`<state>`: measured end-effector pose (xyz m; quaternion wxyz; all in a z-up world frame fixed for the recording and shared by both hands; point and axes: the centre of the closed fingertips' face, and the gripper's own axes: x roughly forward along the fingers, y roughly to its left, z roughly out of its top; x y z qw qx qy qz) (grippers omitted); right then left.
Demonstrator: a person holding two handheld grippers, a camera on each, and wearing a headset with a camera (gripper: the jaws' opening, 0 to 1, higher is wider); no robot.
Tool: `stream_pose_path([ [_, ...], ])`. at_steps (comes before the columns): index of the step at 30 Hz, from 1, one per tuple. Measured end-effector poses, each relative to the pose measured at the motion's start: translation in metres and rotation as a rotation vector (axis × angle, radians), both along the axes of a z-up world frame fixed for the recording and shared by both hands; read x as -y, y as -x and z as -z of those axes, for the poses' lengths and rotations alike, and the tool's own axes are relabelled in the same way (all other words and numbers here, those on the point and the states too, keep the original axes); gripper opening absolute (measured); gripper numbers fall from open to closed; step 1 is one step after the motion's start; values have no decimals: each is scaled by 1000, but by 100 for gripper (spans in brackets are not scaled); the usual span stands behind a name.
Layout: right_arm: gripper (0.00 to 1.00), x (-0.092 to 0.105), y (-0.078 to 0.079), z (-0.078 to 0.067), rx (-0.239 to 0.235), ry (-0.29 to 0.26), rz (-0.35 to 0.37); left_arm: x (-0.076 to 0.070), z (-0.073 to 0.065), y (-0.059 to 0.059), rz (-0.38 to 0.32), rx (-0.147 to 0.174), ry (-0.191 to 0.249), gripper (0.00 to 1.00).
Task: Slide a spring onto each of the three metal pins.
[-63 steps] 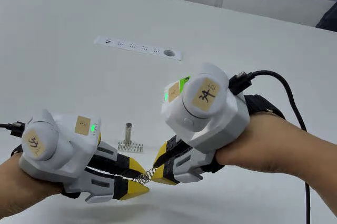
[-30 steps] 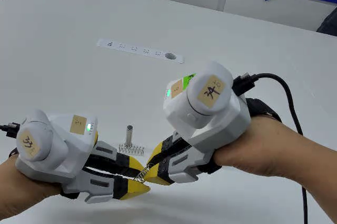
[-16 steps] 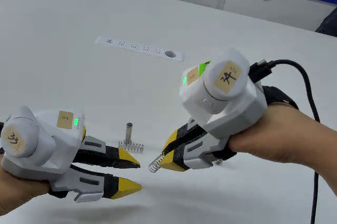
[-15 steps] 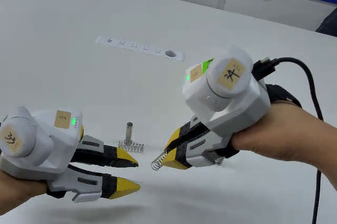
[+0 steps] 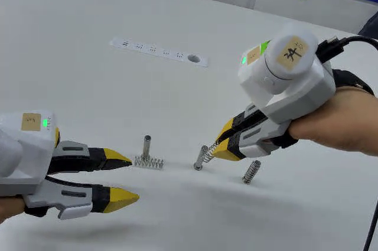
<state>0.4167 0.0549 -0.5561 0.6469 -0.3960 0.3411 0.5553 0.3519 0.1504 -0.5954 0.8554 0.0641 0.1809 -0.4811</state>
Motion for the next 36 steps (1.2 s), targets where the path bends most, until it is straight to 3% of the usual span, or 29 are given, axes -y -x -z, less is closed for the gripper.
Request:
stream_pose_path([
  [7, 12, -1, -14, 6, 25, 61, -14, -5, -1, -1, -34, -3, 10, 41],
  [25, 12, -8, -26, 19, -9, 136, -56, -13, 3, 0, -82, -13, 32, 48],
  [36, 12, -12, -24, 31, -39, 174, -70, -17, 5, 0, -85, -20, 32, 48],
])
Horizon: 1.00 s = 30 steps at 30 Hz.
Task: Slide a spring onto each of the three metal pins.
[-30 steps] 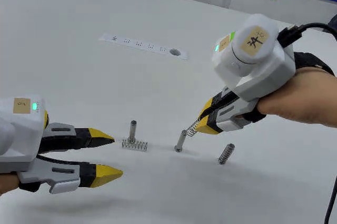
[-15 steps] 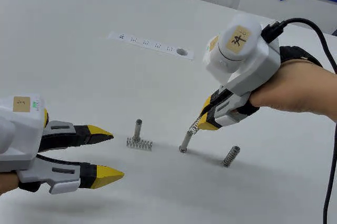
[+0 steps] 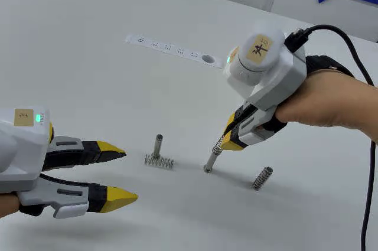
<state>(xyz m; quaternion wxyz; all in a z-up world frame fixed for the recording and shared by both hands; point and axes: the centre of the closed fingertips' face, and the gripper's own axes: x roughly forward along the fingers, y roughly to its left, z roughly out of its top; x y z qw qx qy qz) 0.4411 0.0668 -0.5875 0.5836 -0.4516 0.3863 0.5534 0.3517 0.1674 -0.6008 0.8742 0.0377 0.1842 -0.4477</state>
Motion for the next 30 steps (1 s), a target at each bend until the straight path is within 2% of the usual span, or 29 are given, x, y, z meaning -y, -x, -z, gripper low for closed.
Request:
stream_pose_path([
  [7, 12, -2, 0, 15, -8, 42, -10, 1, 1, -1, 6, -3, 2, 48],
  [20, 12, -2, -3, 44, -38, 72, 8, 1, 6, 0, 3, -14, 8, 47],
  [25, 12, -3, -2, 51, -47, 79, 10, 2, 8, 1, 2, -18, 7, 47],
  [30, 12, -4, -2, 50, -53, 71, 13, 2, 9, 1, 1, -22, 4, 47],
])
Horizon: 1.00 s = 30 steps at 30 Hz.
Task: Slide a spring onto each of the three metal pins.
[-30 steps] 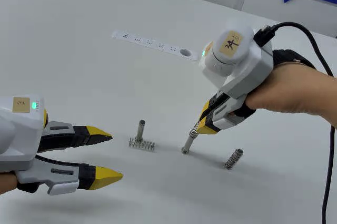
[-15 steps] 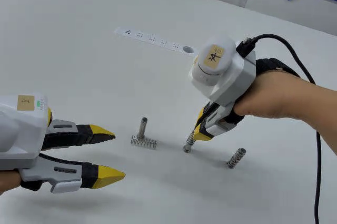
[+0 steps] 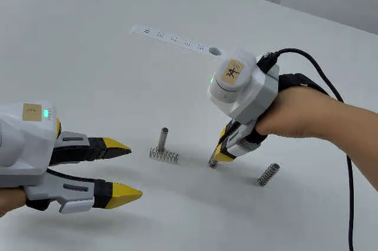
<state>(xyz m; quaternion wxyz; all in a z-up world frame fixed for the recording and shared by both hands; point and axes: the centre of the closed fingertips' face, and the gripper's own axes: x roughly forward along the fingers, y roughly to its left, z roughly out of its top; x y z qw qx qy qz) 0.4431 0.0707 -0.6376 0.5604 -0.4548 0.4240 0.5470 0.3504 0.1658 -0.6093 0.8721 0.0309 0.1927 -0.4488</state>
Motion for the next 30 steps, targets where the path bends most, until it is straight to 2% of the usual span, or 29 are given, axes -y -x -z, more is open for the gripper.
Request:
stream_pose_path([
  [11, 15, 1, 2, -1, 5, -1, -21, 0, -1, 0, -2, 3, -5, 47],
  [16, 17, -2, 3, -11, 37, -19, -27, 0, -1, 0, -2, 2, -6, 48],
  [22, 17, -25, 9, -24, 64, -95, -59, 1, -1, -1, 3, 3, -6, 48],
  [30, 17, -53, 15, -14, 36, -165, -67, 1, 0, -1, 6, 1, -5, 47],
])
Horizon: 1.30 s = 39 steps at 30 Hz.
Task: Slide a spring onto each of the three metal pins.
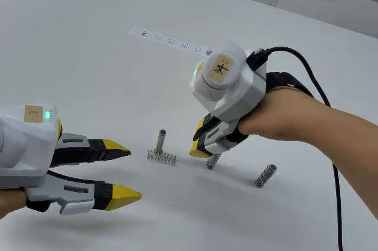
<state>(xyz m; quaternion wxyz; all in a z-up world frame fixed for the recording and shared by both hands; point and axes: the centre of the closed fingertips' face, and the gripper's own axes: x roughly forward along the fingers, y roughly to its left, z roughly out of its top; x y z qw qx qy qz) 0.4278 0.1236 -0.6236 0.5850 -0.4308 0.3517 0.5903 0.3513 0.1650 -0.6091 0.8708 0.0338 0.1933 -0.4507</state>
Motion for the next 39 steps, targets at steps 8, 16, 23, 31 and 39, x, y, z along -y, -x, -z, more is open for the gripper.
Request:
stream_pose_path([
  [8, 16, -17, 6, 24, -28, -23, -25, -2, 4, 1, -2, -11, -6, 47],
  [16, 14, -19, 8, 37, -39, -10, -51, -3, 5, 1, -6, -20, -7, 47],
  [23, 12, -19, 8, 43, -43, -3, -69, -2, 7, 2, -4, -27, -10, 47],
  [31, 12, -17, 14, 43, -74, -4, -67, -3, 8, 2, -8, -29, -15, 46],
  [39, 11, -10, 38, 26, -75, 11, -119, -1, 9, 3, 2, -27, -27, 45],
])
